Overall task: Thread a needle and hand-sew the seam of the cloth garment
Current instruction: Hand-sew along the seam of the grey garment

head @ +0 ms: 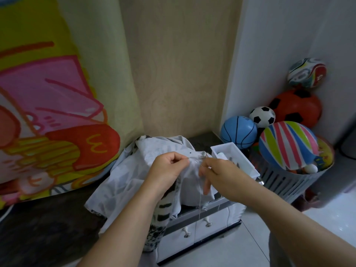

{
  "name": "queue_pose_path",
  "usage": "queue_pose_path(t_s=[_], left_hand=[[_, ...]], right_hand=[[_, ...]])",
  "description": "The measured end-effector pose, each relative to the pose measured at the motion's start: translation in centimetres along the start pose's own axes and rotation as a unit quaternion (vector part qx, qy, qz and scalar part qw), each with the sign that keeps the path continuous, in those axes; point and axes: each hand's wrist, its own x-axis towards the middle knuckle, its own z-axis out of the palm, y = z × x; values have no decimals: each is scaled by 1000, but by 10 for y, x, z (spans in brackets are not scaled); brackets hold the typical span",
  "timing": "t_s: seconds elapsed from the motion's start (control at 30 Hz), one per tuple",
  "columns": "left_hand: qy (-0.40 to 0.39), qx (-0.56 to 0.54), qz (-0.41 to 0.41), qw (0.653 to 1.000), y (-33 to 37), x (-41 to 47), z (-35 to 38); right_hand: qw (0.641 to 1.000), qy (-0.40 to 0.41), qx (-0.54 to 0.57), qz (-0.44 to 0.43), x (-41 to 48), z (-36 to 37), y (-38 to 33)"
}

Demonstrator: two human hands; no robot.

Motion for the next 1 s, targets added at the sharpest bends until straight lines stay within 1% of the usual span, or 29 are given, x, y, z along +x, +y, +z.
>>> queue_pose_path(t_s=[0.17,0.27,0.53,0.7,0.8,0.87,0.93,1.0], left_hand=[[-3,-10,-1,1000,-1,1,-1],[-6,-9,3,1000,0,-1,0],[-4,-10,10,1000,0,-4,0],[-13,2,19,1000,1,-6,-1],[-14,13,29,999,2,-6,-2],[-14,25,43,999,2,-6,0],[-13,43,57,997,1,-7,1],[-11,54,63,996,2,-9,4]], right_hand=[[1000,-5,4,23,1,0,-2],[999,-13,-22,22,2,1,-2],[999,-17,-18,26,-1,3,-4],[999,-13,12,28,-1,2,-5],[997,4,68,21,-3,0,-8],[998,-20,37,41,-3,-2,-12],[998,-20,-9,62,-1,-4,-18],[998,-18,-24,58,3,-4,-20]])
